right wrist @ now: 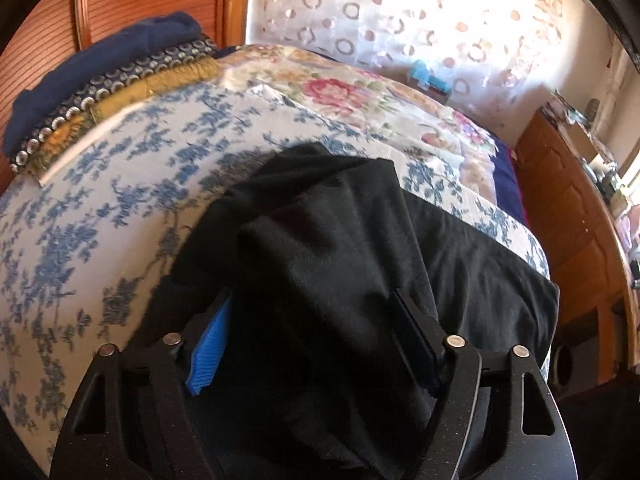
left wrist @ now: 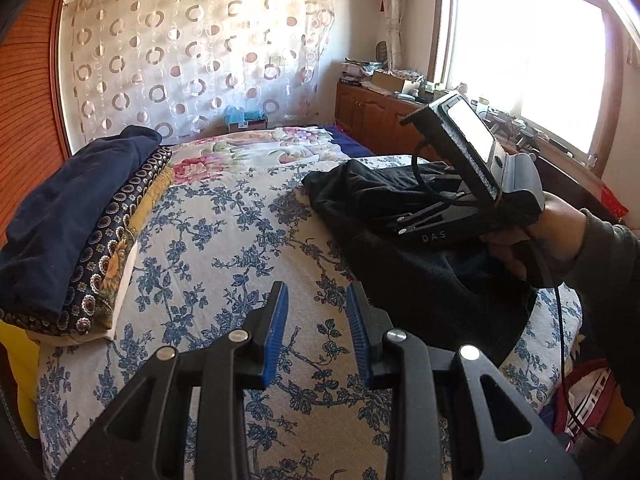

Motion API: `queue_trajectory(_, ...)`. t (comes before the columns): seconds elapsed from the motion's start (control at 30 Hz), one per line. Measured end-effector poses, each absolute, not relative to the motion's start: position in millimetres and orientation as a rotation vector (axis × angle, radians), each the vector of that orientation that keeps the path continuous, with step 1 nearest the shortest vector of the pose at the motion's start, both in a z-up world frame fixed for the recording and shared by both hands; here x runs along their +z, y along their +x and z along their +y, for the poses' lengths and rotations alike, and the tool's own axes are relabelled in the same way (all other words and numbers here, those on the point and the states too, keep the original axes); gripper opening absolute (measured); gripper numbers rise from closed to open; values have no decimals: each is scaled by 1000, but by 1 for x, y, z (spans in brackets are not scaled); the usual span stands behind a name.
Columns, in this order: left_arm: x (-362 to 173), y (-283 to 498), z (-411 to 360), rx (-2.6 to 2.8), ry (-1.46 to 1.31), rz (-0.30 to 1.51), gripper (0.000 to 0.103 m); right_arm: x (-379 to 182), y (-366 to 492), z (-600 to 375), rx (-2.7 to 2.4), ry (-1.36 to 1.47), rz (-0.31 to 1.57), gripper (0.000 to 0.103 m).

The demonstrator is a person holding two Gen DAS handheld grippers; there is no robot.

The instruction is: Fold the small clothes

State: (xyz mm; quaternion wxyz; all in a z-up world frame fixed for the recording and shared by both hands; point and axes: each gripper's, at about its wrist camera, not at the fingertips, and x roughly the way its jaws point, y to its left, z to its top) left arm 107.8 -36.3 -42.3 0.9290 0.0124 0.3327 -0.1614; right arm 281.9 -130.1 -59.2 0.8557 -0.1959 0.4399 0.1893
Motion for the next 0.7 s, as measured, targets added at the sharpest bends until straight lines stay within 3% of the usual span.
queue_trajectory(0.03,-42,108,-36,-331,25,682,29,-59,282,-131,397,-416,923,63)
queue_trajectory(0.1,-42,107,-36,-330,26,683,29,-58,282,-135,400,-420,919,37)
queue_trajectory(0.13,-42,107,-36,-330,28,684,29,-56,281,-136,396,-426,911,31)
queue_trajectory(0.17,-42,106,-37,-329,29,685,29,-54,281,-137,382,-438,898,16)
queue_trajectory(0.2,-42,106,-37,-331,31,687,29,-49,278,-140,367,-453,875,10)
queue_trajectory(0.63,-42,106,-43,-344,29,690,29,9,327,-247,167,-273,839,6)
queue_trajectory(0.67,-42,107,-44,-345,30,691,29,5,337,-262,115,-249,863,13)
queue_trajectory(0.7,-42,107,-45,-347,32,693,29,2,343,-271,81,-234,886,30)
